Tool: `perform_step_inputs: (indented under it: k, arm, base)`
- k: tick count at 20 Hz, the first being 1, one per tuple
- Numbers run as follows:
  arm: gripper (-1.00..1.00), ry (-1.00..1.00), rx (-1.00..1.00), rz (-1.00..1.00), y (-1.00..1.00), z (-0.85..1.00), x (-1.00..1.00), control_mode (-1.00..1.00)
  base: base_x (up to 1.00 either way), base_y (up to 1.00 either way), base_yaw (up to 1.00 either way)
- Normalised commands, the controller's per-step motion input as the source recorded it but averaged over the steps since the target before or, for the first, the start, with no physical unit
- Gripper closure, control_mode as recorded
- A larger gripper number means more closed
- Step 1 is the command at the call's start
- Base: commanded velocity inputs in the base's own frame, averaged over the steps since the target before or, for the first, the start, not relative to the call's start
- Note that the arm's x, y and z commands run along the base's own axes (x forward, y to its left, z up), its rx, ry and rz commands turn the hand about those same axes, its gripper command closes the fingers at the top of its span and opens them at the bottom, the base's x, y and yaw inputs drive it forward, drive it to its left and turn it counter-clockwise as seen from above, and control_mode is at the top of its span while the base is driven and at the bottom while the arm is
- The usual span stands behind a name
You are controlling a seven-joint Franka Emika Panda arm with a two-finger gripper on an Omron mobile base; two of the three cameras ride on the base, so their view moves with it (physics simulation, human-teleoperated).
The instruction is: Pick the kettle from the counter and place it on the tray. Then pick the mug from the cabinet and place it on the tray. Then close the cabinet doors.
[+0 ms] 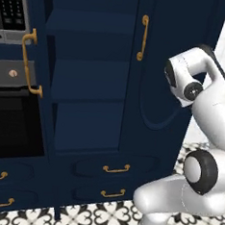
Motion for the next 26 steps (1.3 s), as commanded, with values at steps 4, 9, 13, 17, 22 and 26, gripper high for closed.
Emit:
perform_step_inputs:
  k: [4,9,13,17,22,26]
  arm:
    - [-1.00,0.22,-0.23,-0.01,0.47,0.48,-0.88,-1.00]
    - [-1.00,0.28,-0.31,0.00,0.42,0.63,-0.50,-1.00]
    - [-1.00,0.31,-0.31,0.00,0.36,0.88,-0.28,-1.00]
    - [-1.00,0.30,-0.31,0.00,0.33,0.96,-0.31,-1.00]
    - [-1.00,0.30,-0.31,0.00,0.28,1.00,-0.22,-1.00]
    - [-1.00,0.28,-0.27,0.00,0.42,0.89,-0.34,-1.00]
  base:
    - [0.00,0.00,0.00]
    - [0.00,0.00,0.00]
    - [0.00,0.00,0.00]
    - [0.00,0.00,0.00]
    - [0.00,0.00,0.00]
    - [0.00,0.00,0.00]
